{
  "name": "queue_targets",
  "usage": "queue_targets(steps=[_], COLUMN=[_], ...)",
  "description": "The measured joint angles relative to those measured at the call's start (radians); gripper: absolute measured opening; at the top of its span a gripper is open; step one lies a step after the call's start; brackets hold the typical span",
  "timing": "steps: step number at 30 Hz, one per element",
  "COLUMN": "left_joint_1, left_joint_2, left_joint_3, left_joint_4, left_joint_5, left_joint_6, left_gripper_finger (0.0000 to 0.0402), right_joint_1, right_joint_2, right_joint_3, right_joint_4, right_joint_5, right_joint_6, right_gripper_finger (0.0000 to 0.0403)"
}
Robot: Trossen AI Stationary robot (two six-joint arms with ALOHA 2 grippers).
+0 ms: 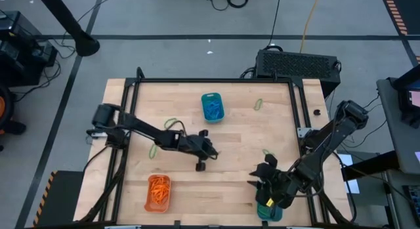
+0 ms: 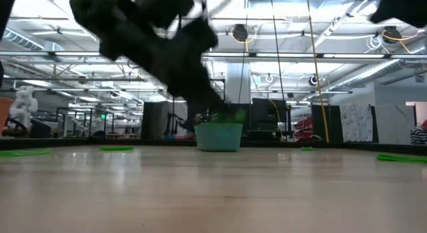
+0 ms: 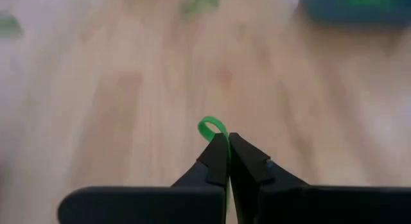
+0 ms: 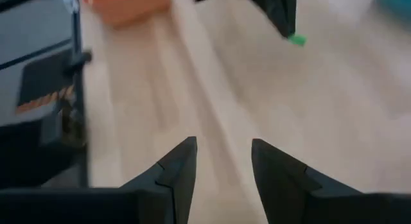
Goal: Sort rubber bands into baskets
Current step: Put the green rubber band into the bottom bin
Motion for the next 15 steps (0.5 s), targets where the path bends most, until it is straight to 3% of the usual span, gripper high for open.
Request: queue_targets(steps=[2, 7, 11, 15], left_joint_1=[-0.003, -0.023, -0.034, -0.051], left_joint_2=[-0.062, -0.176, -0.211, -0.213], left_joint_3=[0.001, 0.001, 0.001, 0.001], left_joint_4=[0.006, 0.061, 0.080, 0.082], left_joint_5=[0.018, 0.189, 0.301, 0.316], left_joint_6=[0.000, 0.000, -0.007, -0.007], left_gripper_finger=[0.0004, 0.0003, 0.0002, 0.0001], right_joint_1=[-0.003, -0.029, -0.076, -0.127], right_joint_2=[0.014, 0.067, 0.103, 0.130], right_joint_3=[0.000, 0.000, 0.000, 0.000], right_joint_4=[0.036, 0.212, 0.385, 0.554], right_joint_5=[0.070, 0.194, 0.220, 0.214], right_joint_6=[-0.076, -0.367, -0.609, -0.792], right_gripper_finger=[0.0141, 0.0141, 0.0141, 0.0141])
